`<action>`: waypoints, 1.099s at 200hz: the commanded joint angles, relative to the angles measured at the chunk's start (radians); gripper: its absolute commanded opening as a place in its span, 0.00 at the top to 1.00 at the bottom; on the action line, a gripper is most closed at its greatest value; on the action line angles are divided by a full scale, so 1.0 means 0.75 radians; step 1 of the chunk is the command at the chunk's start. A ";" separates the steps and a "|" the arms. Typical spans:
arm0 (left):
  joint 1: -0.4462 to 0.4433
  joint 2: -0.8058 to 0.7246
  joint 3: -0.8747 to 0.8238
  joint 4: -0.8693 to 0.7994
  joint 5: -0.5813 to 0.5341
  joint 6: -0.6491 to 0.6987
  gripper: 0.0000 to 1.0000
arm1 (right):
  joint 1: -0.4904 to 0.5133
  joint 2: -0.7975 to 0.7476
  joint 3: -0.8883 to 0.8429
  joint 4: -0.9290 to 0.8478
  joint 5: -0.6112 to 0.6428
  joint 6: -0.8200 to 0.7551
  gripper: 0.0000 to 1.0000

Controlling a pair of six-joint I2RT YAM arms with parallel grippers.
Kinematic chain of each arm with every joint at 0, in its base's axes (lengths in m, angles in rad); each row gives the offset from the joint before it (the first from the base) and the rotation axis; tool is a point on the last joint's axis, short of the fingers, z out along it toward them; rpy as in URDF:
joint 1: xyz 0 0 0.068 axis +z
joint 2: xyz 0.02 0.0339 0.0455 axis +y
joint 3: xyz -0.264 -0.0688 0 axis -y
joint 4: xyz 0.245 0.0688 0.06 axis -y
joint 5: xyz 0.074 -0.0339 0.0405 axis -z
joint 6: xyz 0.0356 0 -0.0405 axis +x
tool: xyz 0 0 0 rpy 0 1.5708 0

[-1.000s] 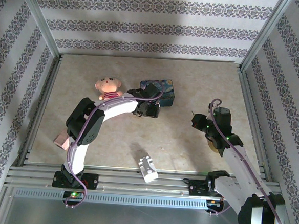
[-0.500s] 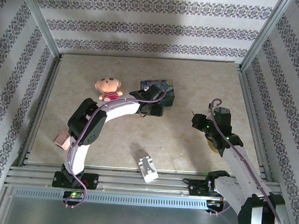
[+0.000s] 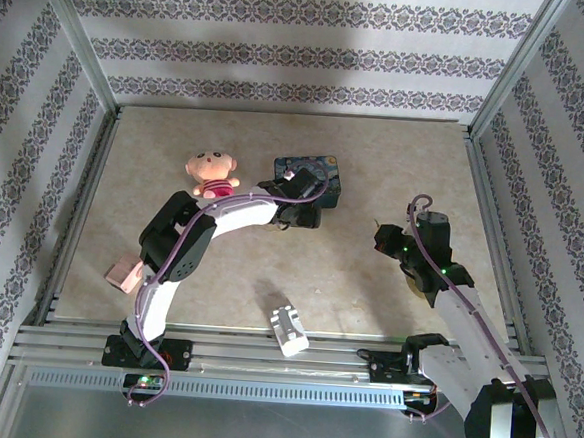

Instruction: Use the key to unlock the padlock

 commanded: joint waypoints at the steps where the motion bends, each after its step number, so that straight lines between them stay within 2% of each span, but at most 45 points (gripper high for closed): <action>1: -0.017 0.030 0.036 0.074 -0.050 -0.016 0.29 | -0.014 -0.013 -0.025 0.025 0.016 0.017 1.00; 46: -0.031 0.069 0.092 0.058 -0.121 -0.007 0.30 | -0.015 -0.005 -0.020 0.041 0.008 0.021 1.00; 81: -0.035 0.097 0.117 0.056 -0.176 -0.033 0.33 | -0.015 0.001 -0.019 0.052 -0.003 0.023 1.00; 89: -0.036 0.105 0.127 0.054 -0.187 -0.034 0.37 | -0.015 0.001 -0.019 0.054 -0.005 0.023 1.00; 220: -0.052 0.202 0.207 0.052 -0.306 -0.058 0.40 | -0.015 0.021 -0.012 0.073 -0.023 0.023 1.00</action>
